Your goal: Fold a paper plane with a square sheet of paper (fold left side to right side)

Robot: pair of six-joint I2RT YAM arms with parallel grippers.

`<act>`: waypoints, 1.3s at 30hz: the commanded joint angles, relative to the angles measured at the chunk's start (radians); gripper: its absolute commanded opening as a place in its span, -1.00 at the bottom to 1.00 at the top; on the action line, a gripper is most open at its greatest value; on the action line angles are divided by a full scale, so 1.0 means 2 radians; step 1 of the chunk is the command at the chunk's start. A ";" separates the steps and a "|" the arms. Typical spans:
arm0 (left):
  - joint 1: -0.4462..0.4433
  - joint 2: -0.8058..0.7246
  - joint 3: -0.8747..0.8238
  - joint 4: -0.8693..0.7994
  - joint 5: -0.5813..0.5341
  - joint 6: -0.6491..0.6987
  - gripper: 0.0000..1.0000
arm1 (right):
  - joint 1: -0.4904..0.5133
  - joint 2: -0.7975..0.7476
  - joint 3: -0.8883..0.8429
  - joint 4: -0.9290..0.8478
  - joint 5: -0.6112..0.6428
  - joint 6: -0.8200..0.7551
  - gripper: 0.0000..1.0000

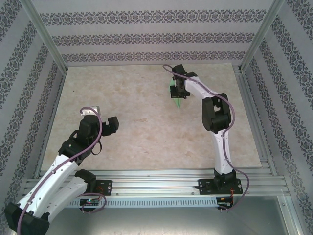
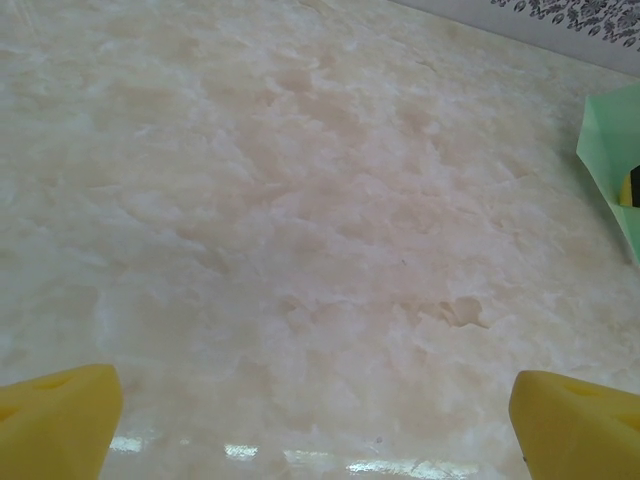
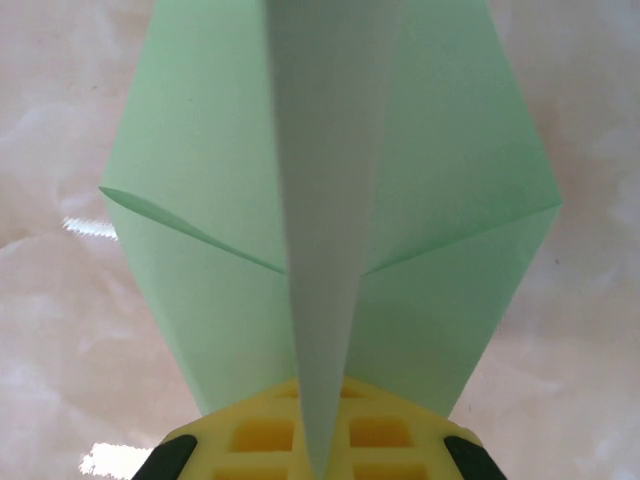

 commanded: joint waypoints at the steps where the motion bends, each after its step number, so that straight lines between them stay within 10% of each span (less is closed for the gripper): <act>1: 0.004 -0.009 0.003 -0.016 -0.012 0.013 1.00 | -0.006 0.023 0.034 -0.036 -0.011 -0.014 -0.90; 39: 0.004 -0.005 -0.002 -0.005 -0.015 0.010 1.00 | 0.009 -0.082 0.025 -0.096 0.027 -0.018 -0.20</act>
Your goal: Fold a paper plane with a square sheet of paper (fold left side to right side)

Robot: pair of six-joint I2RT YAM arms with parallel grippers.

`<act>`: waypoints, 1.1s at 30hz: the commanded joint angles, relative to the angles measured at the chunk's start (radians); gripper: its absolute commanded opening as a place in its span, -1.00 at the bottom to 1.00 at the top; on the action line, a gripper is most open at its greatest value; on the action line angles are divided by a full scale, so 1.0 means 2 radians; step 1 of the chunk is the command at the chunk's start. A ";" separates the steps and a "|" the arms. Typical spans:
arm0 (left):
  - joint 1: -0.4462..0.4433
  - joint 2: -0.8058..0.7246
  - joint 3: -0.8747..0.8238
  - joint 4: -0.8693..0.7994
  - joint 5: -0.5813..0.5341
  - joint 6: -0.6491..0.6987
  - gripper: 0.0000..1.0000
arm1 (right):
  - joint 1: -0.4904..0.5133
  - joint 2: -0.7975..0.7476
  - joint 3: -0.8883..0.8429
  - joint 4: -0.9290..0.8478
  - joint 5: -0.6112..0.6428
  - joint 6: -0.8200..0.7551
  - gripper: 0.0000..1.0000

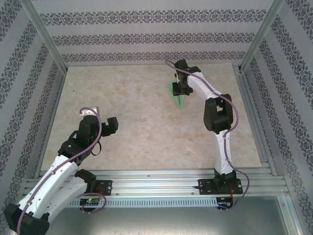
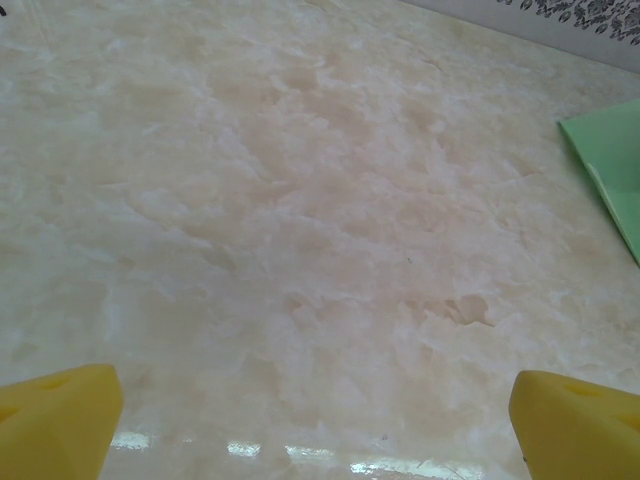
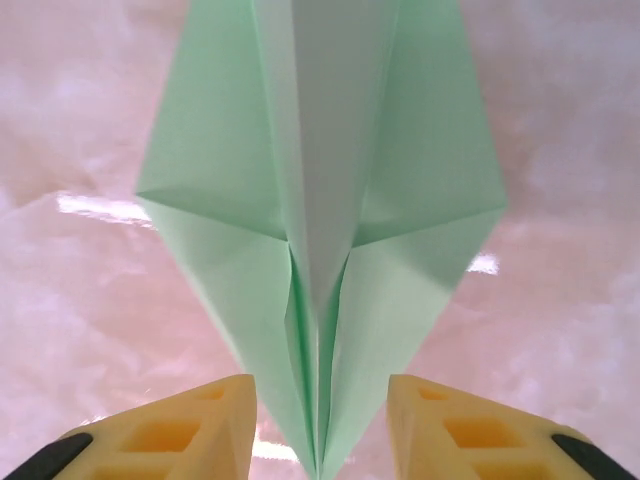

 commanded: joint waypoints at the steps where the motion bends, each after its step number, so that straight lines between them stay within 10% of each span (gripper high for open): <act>1: 0.004 -0.001 0.000 0.001 -0.016 0.011 1.00 | 0.013 -0.064 -0.023 -0.013 0.031 -0.002 -0.19; 21: 0.009 -0.003 -0.022 0.133 -0.235 0.103 1.00 | -0.033 -0.618 -0.576 0.262 0.115 0.041 0.57; 24: 0.012 0.002 -0.050 0.184 -0.282 0.121 1.00 | -0.056 -0.672 -0.661 0.336 0.116 0.035 0.93; 33: 0.052 0.079 -0.113 0.324 -0.283 0.171 1.00 | -0.110 -0.688 -0.849 0.621 0.168 -0.007 0.96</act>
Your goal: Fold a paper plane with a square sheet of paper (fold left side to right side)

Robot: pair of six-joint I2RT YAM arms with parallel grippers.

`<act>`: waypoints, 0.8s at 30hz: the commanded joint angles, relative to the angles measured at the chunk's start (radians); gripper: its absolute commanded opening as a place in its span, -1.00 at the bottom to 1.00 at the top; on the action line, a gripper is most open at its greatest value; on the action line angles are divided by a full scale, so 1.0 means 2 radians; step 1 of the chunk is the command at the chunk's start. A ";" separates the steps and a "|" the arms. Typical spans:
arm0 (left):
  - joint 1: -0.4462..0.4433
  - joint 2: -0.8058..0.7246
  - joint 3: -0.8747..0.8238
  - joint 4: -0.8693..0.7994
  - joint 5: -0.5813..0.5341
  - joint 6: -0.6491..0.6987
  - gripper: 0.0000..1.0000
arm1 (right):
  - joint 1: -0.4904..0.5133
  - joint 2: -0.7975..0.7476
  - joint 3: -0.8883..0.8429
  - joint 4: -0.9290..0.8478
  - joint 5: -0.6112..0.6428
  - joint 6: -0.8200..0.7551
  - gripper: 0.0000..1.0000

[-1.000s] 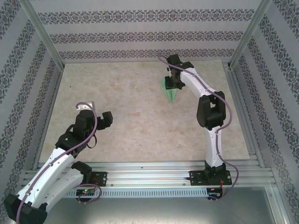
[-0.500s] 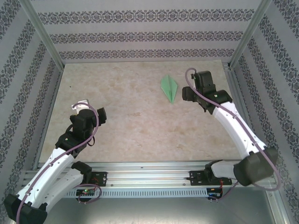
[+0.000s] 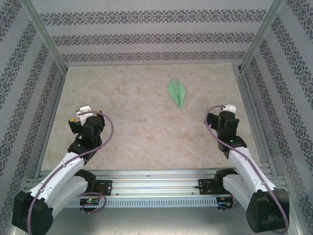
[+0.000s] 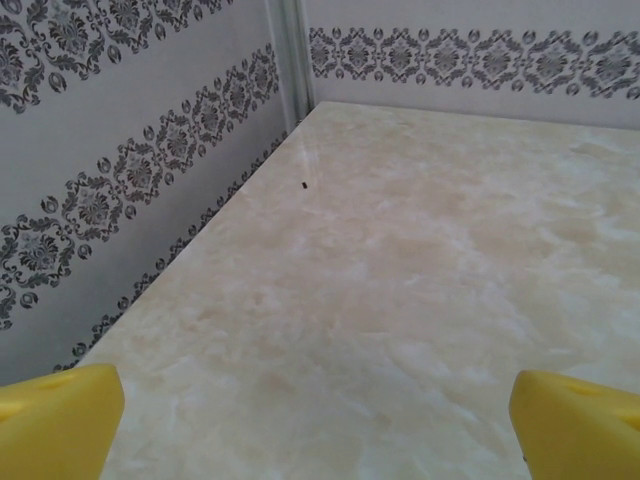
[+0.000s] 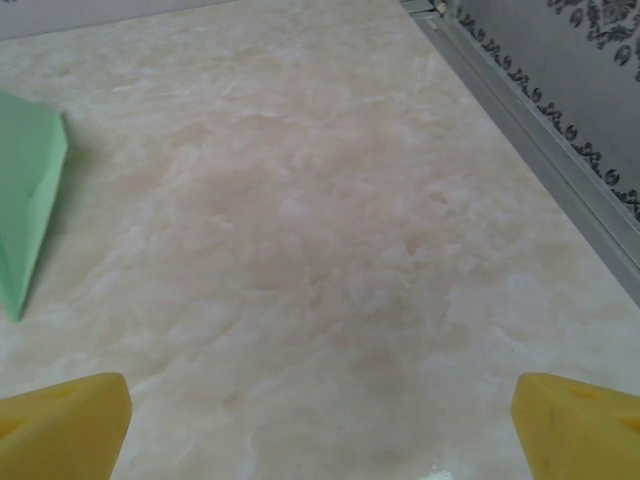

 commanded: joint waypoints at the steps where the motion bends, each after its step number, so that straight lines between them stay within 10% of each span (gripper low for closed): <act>1: 0.022 0.033 -0.016 0.098 -0.008 0.034 1.00 | -0.011 0.024 -0.046 0.183 0.029 -0.027 0.96; 24: 0.111 0.326 -0.071 0.526 0.263 0.129 1.00 | -0.049 0.332 -0.029 0.554 -0.062 -0.089 0.96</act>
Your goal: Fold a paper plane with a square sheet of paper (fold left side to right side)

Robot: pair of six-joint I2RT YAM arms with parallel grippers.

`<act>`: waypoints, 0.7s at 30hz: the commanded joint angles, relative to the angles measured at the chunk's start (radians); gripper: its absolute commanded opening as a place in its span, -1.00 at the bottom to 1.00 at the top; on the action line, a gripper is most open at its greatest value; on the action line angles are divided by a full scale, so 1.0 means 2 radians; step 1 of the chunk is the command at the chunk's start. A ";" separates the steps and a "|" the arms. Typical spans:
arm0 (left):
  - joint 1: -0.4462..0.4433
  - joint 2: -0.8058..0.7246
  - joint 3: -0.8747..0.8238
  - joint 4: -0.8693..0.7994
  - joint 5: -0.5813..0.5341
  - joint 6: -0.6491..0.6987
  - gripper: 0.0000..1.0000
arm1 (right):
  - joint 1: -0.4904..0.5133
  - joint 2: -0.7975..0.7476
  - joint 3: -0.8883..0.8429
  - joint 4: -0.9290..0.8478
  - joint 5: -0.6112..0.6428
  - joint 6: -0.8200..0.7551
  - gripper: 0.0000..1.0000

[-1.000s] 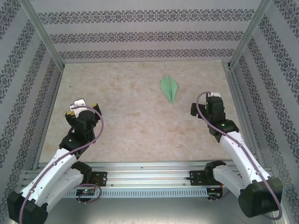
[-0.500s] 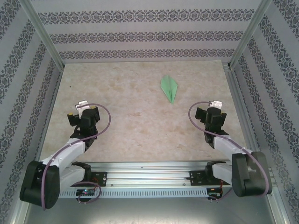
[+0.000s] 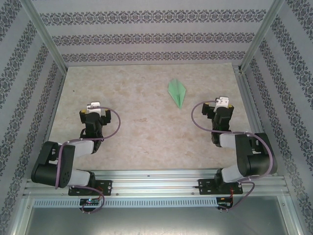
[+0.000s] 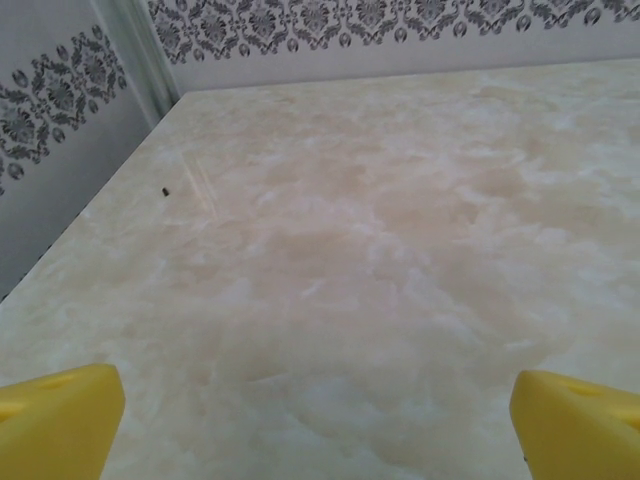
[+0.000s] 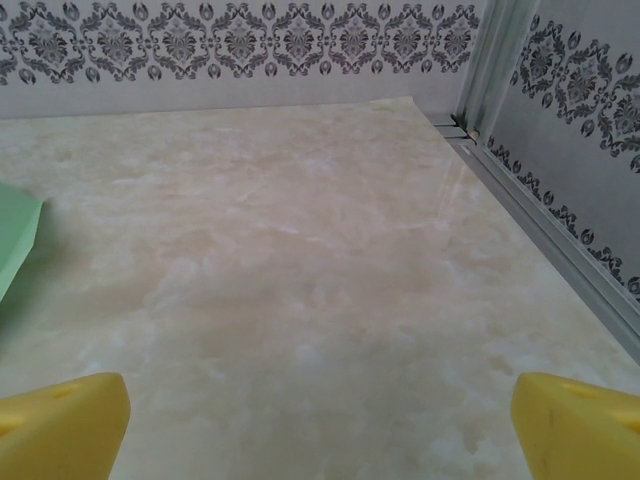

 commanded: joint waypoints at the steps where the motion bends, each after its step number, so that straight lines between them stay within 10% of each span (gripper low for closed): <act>1: 0.008 0.062 -0.016 0.135 0.048 0.015 1.00 | -0.013 0.025 -0.017 0.099 -0.019 0.008 0.96; 21: 0.032 0.077 0.036 0.046 0.110 0.010 0.99 | -0.016 0.022 -0.015 0.088 -0.021 0.009 0.96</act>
